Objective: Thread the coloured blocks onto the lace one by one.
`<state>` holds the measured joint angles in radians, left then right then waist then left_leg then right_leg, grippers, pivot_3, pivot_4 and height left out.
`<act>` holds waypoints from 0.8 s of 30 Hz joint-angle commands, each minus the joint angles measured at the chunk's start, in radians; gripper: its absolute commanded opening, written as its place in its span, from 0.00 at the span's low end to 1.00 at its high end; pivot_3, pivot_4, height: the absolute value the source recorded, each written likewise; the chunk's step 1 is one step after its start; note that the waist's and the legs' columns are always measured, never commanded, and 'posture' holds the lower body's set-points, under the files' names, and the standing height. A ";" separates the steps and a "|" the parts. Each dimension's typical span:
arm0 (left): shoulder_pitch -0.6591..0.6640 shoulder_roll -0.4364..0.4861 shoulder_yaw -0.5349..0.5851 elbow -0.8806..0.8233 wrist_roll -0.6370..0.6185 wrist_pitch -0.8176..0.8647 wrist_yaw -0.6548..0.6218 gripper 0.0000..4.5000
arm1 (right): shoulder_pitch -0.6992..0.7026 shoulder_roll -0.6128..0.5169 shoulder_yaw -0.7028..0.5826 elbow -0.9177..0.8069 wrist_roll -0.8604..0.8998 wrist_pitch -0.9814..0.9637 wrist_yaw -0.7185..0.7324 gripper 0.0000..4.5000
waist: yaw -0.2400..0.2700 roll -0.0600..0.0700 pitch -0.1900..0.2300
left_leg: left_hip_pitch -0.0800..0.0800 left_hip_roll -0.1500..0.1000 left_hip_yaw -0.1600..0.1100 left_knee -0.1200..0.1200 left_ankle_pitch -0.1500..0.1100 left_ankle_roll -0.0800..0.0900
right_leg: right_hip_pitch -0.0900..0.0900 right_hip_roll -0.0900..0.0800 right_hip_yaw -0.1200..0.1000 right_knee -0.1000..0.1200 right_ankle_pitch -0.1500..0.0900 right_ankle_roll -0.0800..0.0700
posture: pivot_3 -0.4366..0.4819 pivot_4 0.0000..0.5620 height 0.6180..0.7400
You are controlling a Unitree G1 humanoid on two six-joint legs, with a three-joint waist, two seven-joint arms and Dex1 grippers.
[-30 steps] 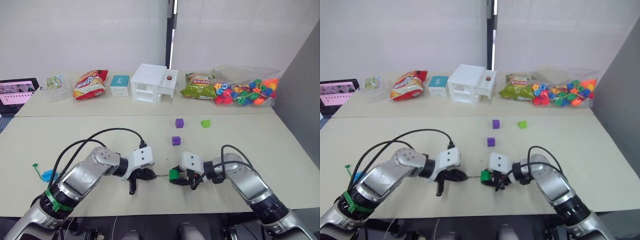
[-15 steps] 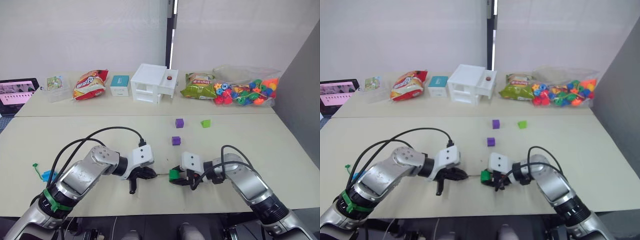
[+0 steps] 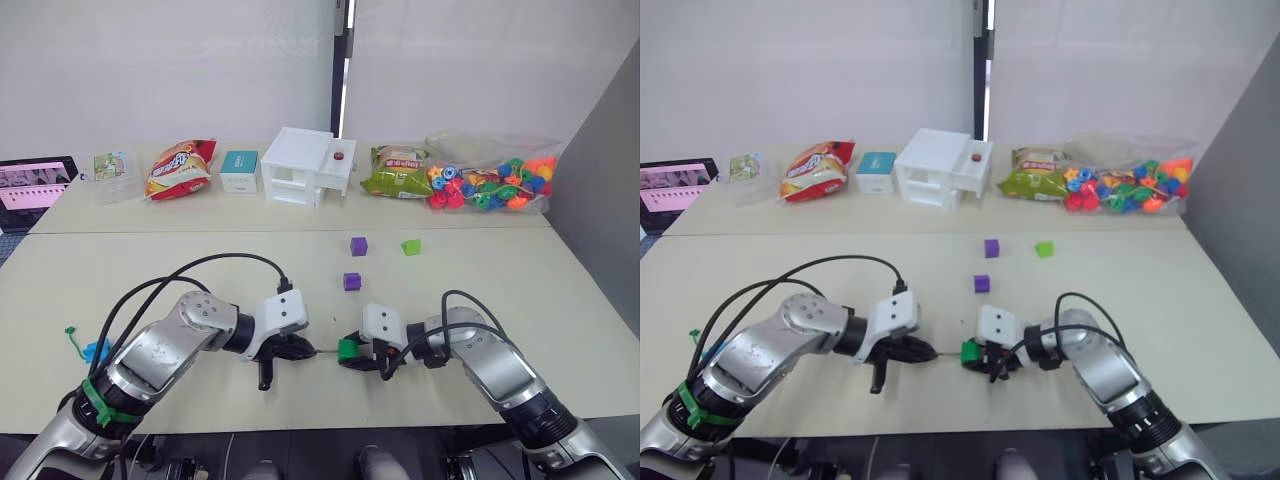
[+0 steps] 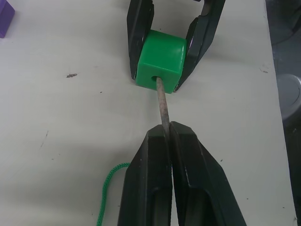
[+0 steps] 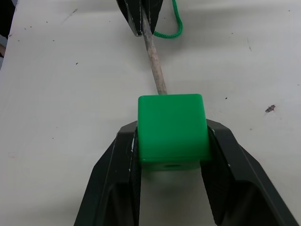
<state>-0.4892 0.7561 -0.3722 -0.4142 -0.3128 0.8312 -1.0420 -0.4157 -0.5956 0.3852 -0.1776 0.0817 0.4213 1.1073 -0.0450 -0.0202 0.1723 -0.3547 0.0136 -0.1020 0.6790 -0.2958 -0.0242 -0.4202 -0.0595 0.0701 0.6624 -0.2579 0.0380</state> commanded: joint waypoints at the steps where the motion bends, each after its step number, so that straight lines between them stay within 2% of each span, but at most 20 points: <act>1: 0.007 -0.007 0.001 -0.017 0.002 -0.040 0.000 0.00 | 0.015 0.006 0.023 -0.021 0.004 0.019 -0.002 0.27 | 0.000 0.000 0.000 | 0.000 0.000 0.000 0.000 0.000 0.000 | 0.000 0.000 0.000 0.000 0.000 0.000 | 0.48 0.27 1.00; 12: -0.038 -0.137 -0.078 0.099 0.056 -0.116 0.008 0.00 | 0.010 0.012 0.019 -0.057 0.018 0.056 -0.005 0.27 | 0.002 0.000 0.000 | 0.000 0.000 0.000 0.000 0.000 0.000 | 0.000 0.000 0.000 0.000 0.000 0.000 | 0.48 0.27 1.00; 19: -0.108 -0.282 -0.136 0.186 0.096 -0.177 0.014 0.00 | 0.002 0.024 0.026 -0.062 0.014 0.066 -0.013 0.27 | 0.007 0.000 -0.001 | 0.000 -0.001 0.000 0.001 0.000 0.000 | 0.001 -0.001 0.000 0.000 0.000 0.000 | 0.48 0.27 1.00; 24: -0.093 -0.253 -0.114 0.183 0.094 -0.178 -0.033 0.00 | -0.001 0.031 0.023 -0.076 0.014 0.079 -0.022 0.27 | 0.008 0.000 -0.001 | 0.001 -0.001 0.000 0.002 0.000 0.000 | 0.003 0.000 0.000 -0.001 0.000 0.000 | 0.48 0.27 1.00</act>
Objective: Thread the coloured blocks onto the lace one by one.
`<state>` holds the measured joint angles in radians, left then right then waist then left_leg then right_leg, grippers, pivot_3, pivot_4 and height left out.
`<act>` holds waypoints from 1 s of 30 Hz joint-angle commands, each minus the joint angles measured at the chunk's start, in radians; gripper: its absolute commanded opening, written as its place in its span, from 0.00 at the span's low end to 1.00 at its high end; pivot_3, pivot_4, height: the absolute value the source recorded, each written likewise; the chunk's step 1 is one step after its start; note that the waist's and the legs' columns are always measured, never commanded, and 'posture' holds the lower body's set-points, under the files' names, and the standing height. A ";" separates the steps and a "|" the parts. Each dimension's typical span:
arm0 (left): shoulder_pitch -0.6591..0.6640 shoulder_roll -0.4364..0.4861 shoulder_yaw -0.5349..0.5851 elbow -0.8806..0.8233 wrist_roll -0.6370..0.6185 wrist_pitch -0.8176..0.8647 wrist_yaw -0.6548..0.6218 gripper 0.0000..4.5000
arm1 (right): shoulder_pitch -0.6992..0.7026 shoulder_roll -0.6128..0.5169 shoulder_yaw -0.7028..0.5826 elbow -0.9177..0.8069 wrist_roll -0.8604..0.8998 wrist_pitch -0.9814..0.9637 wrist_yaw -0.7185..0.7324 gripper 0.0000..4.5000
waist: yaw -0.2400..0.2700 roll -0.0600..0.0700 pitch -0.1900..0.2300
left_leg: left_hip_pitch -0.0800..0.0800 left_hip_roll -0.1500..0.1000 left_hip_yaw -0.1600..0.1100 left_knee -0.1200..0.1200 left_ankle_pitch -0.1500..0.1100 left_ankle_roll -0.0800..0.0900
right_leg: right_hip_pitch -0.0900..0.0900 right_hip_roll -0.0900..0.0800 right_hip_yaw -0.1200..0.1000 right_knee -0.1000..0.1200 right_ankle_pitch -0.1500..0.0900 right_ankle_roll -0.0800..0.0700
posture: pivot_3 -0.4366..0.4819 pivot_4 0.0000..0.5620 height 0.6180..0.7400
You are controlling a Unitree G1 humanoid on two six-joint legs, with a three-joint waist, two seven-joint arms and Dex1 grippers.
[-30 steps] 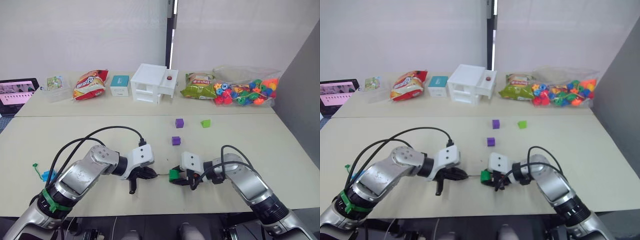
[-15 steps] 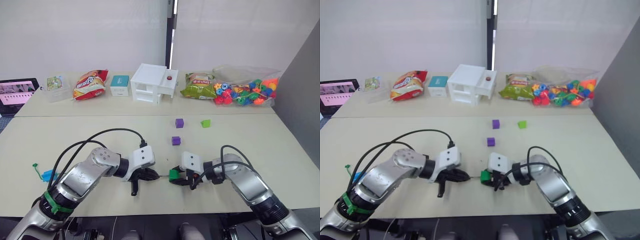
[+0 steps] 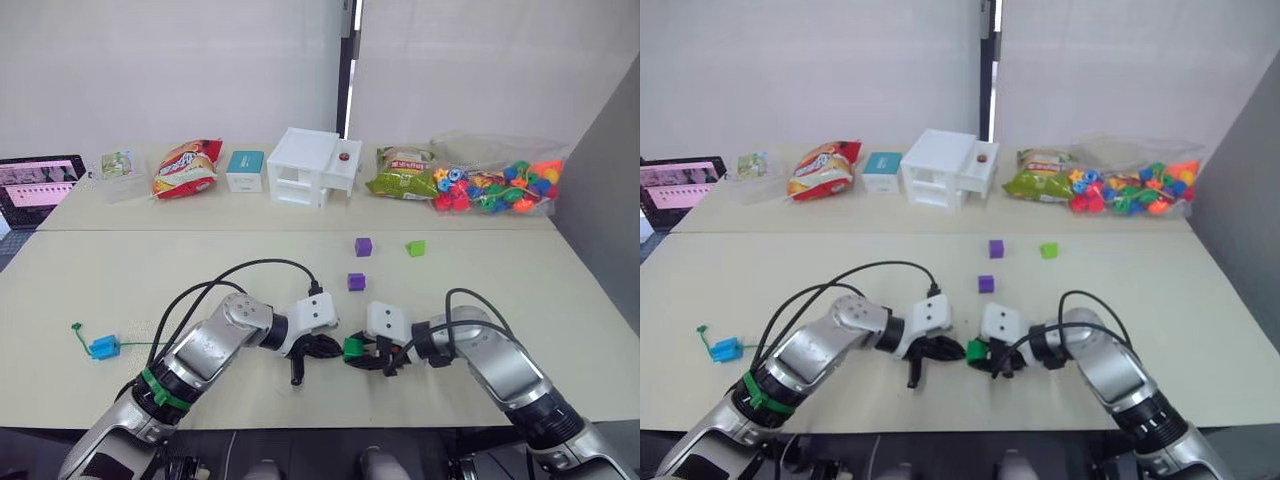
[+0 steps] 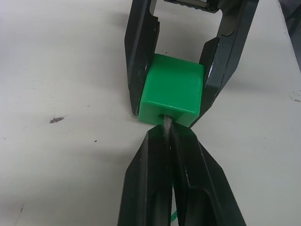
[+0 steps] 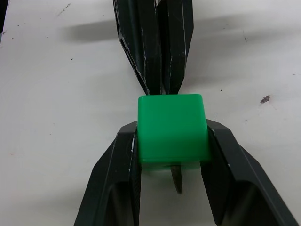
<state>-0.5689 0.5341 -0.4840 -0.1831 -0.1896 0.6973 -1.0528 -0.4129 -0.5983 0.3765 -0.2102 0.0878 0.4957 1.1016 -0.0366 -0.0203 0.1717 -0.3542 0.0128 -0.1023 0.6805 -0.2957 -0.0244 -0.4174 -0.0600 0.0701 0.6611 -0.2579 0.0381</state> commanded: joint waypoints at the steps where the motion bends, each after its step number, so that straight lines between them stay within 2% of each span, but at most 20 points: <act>1: -0.008 -0.027 0.027 -0.050 -0.048 -0.030 -0.023 0.07 | -0.001 0.030 0.029 -0.043 0.006 0.005 -0.018 0.27 | -0.002 0.000 0.000 | 0.000 0.000 0.000 0.000 0.000 0.000 | 0.000 0.000 0.000 0.000 0.000 0.000 | 0.48 0.27 1.00; 5: 0.013 0.015 0.089 -0.070 -0.074 -0.042 -0.058 0.34 | 0.010 0.019 0.023 -0.043 0.005 0.007 -0.025 0.27 | -0.010 0.000 0.000 | 0.000 0.000 0.000 0.000 0.000 0.000 | -0.002 0.000 0.000 0.002 0.000 0.000 | 0.48 0.27 1.00; 7: 0.029 0.060 0.130 -0.072 -0.076 -0.077 -0.079 0.51 | 0.018 0.014 0.021 -0.046 0.006 0.010 -0.030 0.27 | -0.010 0.000 0.000 | 0.000 0.001 0.000 -0.001 0.000 0.000 | -0.002 0.000 0.000 0.002 0.000 0.000 | 0.48 0.27 1.00; 8: 0.040 0.091 0.150 -0.072 -0.088 -0.088 -0.105 0.56 | 0.020 0.012 0.021 -0.047 0.006 0.011 -0.032 0.27 | -0.010 0.000 0.000 | 0.000 0.000 0.000 -0.001 0.000 0.000 | -0.002 0.000 0.000 0.002 0.000 0.000 | 0.48 0.27 1.00; 12: 0.091 0.152 0.200 -0.072 -0.128 -0.118 -0.148 0.56 | 0.029 0.007 0.020 -0.052 0.009 0.012 -0.038 0.27 | -0.010 0.000 0.000 | 0.000 0.001 0.000 -0.002 0.000 0.000 | -0.003 0.001 0.000 0.002 0.000 0.000 | 0.48 0.27 1.00; 15: 0.128 0.177 0.184 -0.020 -0.068 -0.229 -0.150 0.56 | 0.028 0.006 0.018 -0.052 0.010 0.015 -0.040 0.27 | -0.007 0.000 0.000 | 0.000 0.001 0.000 -0.001 0.000 0.000 | -0.002 0.000 0.000 0.001 0.000 0.000 | 0.48 0.27 1.00; 21: 0.140 0.146 0.161 0.083 -0.012 -0.342 -0.136 0.56 | 0.026 0.007 0.016 -0.067 0.014 0.031 -0.047 0.27 | -0.006 0.000 0.000 | 0.000 0.001 0.000 -0.001 0.000 0.000 | -0.002 0.000 0.000 0.001 0.000 0.000 | 0.48 0.27 1.00; 27: 0.167 0.128 0.144 0.106 0.014 -0.390 -0.138 0.56 | 0.033 -0.001 0.010 -0.086 0.019 0.045 -0.056 0.27 | -0.006 0.000 0.000 | -0.001 0.001 0.000 -0.002 0.000 0.000 | -0.003 0.000 0.000 0.001 0.000 0.000 | 0.48 0.27 1.00; 30: 0.167 0.113 0.140 0.115 0.017 -0.402 -0.139 0.38 | 0.034 -0.002 0.009 -0.089 0.021 0.049 -0.060 0.27 | -0.006 0.000 0.000 | -0.001 0.001 0.000 -0.001 0.000 0.000 | -0.003 0.000 0.000 0.001 0.000 0.000 | 0.48 0.27 1.00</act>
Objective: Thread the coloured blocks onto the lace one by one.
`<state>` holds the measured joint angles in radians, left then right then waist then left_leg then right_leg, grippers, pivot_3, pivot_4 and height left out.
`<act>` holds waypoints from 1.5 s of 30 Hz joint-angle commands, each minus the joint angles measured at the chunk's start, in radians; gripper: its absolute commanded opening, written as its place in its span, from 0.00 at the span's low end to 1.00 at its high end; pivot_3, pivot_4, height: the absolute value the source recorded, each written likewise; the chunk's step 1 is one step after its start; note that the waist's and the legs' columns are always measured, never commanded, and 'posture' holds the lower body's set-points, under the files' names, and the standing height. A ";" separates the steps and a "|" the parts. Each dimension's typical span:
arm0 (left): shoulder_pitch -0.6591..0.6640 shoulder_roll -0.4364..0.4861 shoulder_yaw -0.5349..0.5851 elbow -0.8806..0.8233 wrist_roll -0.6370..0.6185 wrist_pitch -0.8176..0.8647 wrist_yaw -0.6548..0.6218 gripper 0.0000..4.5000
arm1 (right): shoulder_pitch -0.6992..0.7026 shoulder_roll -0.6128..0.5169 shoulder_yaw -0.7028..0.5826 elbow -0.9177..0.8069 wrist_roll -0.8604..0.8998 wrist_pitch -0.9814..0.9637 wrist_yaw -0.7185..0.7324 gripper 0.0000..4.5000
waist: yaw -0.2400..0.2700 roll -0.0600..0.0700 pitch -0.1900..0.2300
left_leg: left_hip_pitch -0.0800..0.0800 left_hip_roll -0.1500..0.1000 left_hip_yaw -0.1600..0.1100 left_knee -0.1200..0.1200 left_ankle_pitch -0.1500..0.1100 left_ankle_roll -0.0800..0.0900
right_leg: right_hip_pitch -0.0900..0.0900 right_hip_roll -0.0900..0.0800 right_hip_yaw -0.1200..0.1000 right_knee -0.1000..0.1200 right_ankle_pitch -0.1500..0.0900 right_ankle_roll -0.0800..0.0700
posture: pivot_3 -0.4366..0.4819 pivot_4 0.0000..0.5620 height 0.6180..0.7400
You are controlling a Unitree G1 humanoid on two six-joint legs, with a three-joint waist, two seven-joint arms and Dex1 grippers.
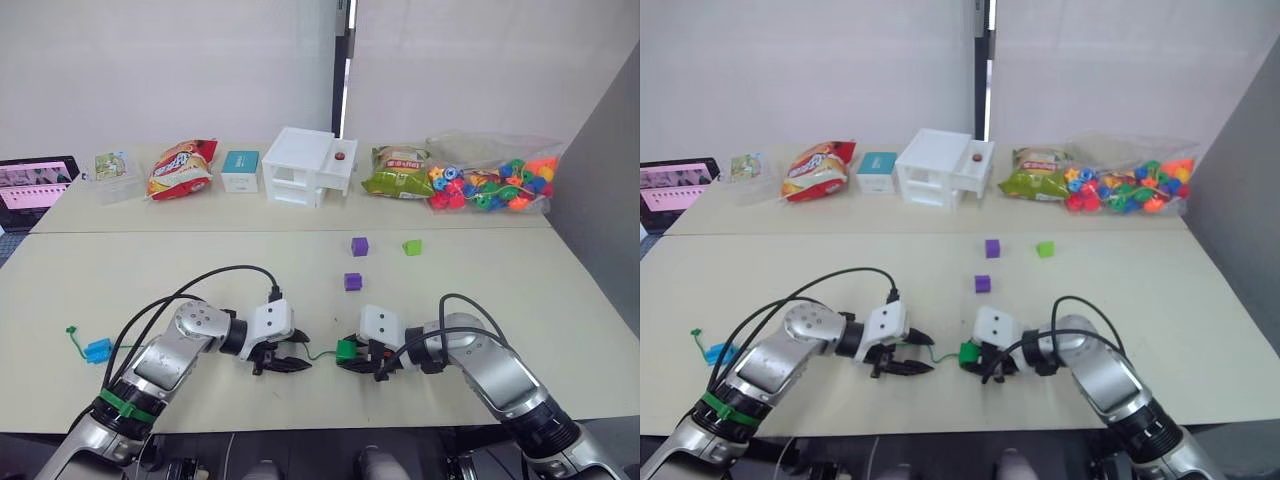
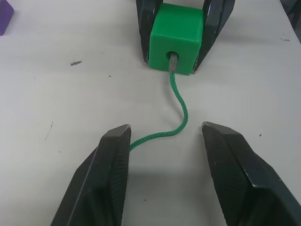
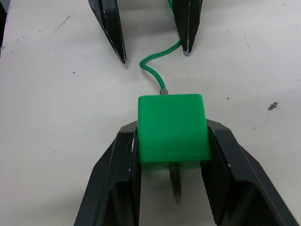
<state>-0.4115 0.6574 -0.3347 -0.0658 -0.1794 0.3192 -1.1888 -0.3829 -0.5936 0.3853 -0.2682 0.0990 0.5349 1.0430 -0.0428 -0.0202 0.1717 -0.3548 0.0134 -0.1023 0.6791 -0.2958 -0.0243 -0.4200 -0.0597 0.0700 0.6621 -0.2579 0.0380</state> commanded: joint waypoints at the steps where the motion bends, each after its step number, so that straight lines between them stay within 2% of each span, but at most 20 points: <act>1: 0.009 -0.013 -0.009 0.000 0.008 -0.027 -0.004 0.30 | 0.004 -0.007 0.001 -0.032 0.010 0.011 -0.002 0.27 | 0.000 0.000 0.000 | 0.000 0.000 0.000 0.000 0.000 0.000 | 0.000 0.000 0.000 0.000 0.000 0.000 | 0.48 0.27 1.00; 5: 0.008 -0.026 -0.008 -0.008 0.007 -0.019 -0.007 0.01 | 0.011 -0.009 0.001 -0.042 0.012 0.018 -0.007 0.27 | 0.000 0.000 0.000 | 0.000 0.000 0.000 0.000 0.000 0.000 | 0.000 0.000 0.000 0.000 0.000 0.000 | 0.48 0.27 1.00; 22: -0.074 -0.128 -0.053 -0.005 0.047 0.017 0.033 0.00 | 0.004 0.000 0.011 -0.044 0.011 0.025 -0.021 0.27 | -0.001 0.000 0.000 | 0.000 0.000 0.000 0.000 0.000 0.000 | 0.000 0.000 0.000 0.000 0.000 0.000 | 0.48 0.27 1.00; 30: -0.064 -0.119 -0.052 -0.042 0.045 0.075 0.032 0.00 | 0.003 0.004 0.017 -0.040 0.005 0.028 -0.028 0.27 | -0.001 0.000 0.000 | 0.000 0.000 0.000 0.000 0.000 0.000 | 0.000 0.000 0.000 0.000 0.000 0.000 | 0.48 0.27 1.00; 34: -0.061 -0.109 -0.028 -0.064 0.011 0.108 0.015 0.26 | 0.008 0.004 0.012 -0.041 0.008 0.040 -0.034 0.27 | -0.001 0.000 0.000 | 0.000 0.000 0.000 0.000 0.000 0.000 | 0.000 0.000 0.000 0.000 0.000 0.000 | 0.48 0.27 1.00; 36: -0.061 -0.101 -0.024 -0.073 -0.002 0.113 0.003 0.41 | 0.012 0.002 0.008 -0.045 0.006 0.046 -0.041 0.52 | -0.001 0.000 0.000 | 0.000 0.000 0.000 0.000 0.000 0.000 | 0.000 0.000 0.000 0.000 0.000 0.000 | 0.48 0.27 1.00; 42: -0.089 -0.071 -0.033 -0.091 0.013 0.093 -0.011 0.84 | 0.030 -0.023 -0.044 -0.100 0.041 0.082 -0.049 0.95 | 0.000 0.000 0.000 | 0.000 0.000 0.000 0.000 0.000 0.000 | 0.000 0.000 0.000 0.000 0.000 0.000 | 0.48 0.27 1.00; 43: -0.100 -0.078 -0.040 -0.087 0.014 0.095 -0.013 0.91 | 0.036 -0.036 -0.056 -0.112 0.045 0.086 -0.048 1.00 | 0.001 0.000 0.000 | 0.000 0.000 0.000 0.000 0.000 0.000 | 0.000 0.000 0.000 0.000 0.000 0.000 | 0.48 0.27 1.00; 44: -0.111 -0.089 -0.048 -0.081 0.018 0.096 -0.009 0.98 | 0.044 -0.050 -0.070 -0.125 0.052 0.092 -0.048 1.00 | 0.004 0.000 0.000 | -0.001 0.000 0.000 0.000 0.000 0.000 | 0.000 0.000 0.000 0.000 0.000 0.000 | 0.48 0.27 1.00; 45: -0.123 -0.106 -0.061 -0.065 0.029 0.090 0.002 0.98 | 0.056 -0.071 -0.087 -0.142 0.064 0.098 -0.042 1.00 | 0.008 0.000 0.000 | -0.001 0.000 0.000 0.000 0.000 0.000 | 0.000 0.000 0.000 0.000 0.000 0.000 | 0.48 0.27 1.00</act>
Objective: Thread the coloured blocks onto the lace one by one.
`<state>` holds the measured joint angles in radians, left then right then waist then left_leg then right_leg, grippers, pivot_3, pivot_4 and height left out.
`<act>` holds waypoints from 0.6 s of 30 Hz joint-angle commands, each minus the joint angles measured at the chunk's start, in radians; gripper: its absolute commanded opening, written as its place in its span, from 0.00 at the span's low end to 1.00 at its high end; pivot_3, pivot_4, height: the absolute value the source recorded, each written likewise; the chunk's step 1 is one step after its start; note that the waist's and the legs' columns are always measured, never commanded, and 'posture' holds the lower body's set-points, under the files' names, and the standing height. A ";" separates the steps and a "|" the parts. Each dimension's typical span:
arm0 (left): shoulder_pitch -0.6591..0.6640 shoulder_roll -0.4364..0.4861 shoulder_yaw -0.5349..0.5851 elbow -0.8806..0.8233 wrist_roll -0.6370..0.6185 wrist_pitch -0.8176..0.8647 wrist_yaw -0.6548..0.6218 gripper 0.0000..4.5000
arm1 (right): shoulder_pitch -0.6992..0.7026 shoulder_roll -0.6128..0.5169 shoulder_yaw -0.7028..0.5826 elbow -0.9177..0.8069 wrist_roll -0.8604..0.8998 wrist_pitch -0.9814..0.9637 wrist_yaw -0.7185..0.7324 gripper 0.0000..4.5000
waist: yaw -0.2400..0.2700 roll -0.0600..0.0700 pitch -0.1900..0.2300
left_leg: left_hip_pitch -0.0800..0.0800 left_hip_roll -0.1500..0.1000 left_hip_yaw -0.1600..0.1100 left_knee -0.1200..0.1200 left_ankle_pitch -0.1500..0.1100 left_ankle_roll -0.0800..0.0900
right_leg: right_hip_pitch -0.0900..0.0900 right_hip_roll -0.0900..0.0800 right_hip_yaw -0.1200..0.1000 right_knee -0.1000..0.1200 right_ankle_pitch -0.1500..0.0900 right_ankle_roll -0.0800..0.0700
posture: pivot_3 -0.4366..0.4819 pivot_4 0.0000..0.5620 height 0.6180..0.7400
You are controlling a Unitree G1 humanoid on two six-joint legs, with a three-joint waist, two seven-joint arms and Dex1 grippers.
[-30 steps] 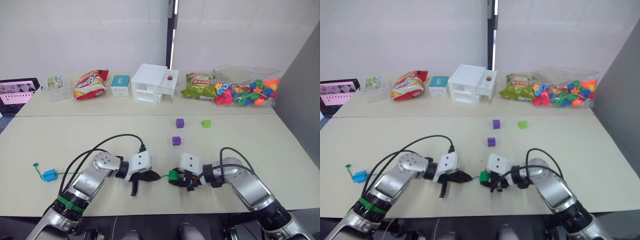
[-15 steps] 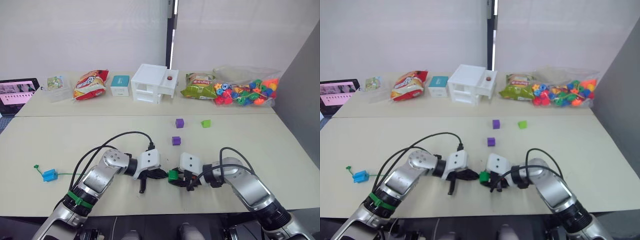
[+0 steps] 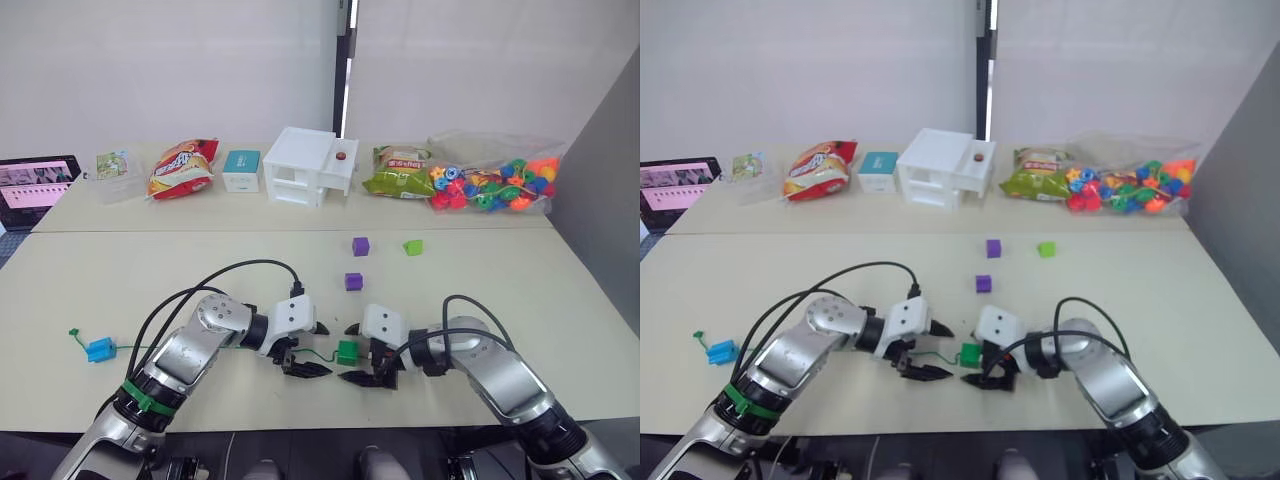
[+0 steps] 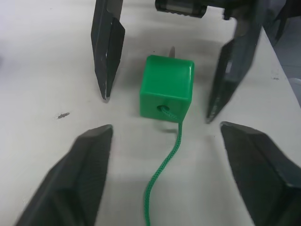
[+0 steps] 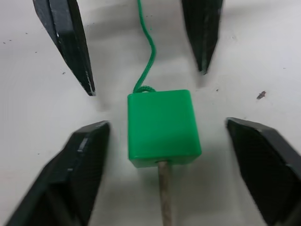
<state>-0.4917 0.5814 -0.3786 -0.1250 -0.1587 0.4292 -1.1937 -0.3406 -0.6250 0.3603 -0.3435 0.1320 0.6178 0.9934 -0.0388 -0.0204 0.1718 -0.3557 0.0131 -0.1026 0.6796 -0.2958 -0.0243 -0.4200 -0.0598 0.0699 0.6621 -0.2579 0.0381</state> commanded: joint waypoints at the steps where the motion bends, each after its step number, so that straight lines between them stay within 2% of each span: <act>1: -0.050 -0.042 -0.026 0.005 0.017 -0.024 0.015 0.98 | 0.023 -0.054 -0.072 -0.080 0.041 0.019 0.010 1.00 | 0.007 0.000 0.000 | -0.001 0.000 0.000 0.001 0.000 0.000 | 0.000 0.000 0.000 0.000 0.000 0.000 | 0.48 0.27 1.00; 6: -0.075 -0.118 -0.076 0.089 0.062 -0.086 0.040 0.98 | 0.061 -0.116 -0.097 -0.102 0.038 0.013 0.000 1.00 | 0.009 0.000 0.000 | -0.001 -0.001 0.000 0.001 0.000 0.000 | 0.000 0.000 0.000 -0.002 0.000 0.000 | 0.48 0.27 1.00; 10: -0.064 -0.138 -0.091 0.112 0.054 -0.100 0.021 0.98 | 0.065 -0.126 -0.095 -0.096 0.034 0.010 -0.016 1.00 | -0.001 0.000 0.000 | -0.001 0.000 0.000 0.000 0.000 0.000 | 0.000 0.000 0.000 -0.001 0.000 0.000 | 0.48 0.27 1.00; 11: -0.061 -0.140 -0.093 0.119 0.055 -0.103 0.021 0.86 | 0.064 -0.127 -0.093 -0.093 0.031 0.007 -0.020 1.00 | -0.001 0.000 0.000 | -0.001 0.000 0.000 0.000 0.000 0.000 | 0.000 0.000 0.000 -0.001 0.000 0.000 | 0.48 0.27 1.00; 18: -0.065 -0.143 -0.090 0.125 0.044 -0.113 0.001 0.35 | 0.062 -0.121 -0.077 -0.083 0.024 -0.006 -0.027 1.00 | 0.000 0.000 0.000 | -0.001 0.000 0.000 0.001 0.000 0.000 | 0.000 0.000 0.000 -0.001 0.000 0.000 | 0.48 0.27 1.00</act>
<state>-0.5495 0.4406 -0.4749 0.0164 -0.1049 0.3313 -1.1824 -0.2717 -0.7429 0.2886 -0.4057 0.1614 0.6328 0.9759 -0.0389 -0.0205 0.1718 -0.3564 0.0127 -0.1026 0.6802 -0.2958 -0.0242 -0.4199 -0.0598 0.0702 0.6610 -0.2579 0.0381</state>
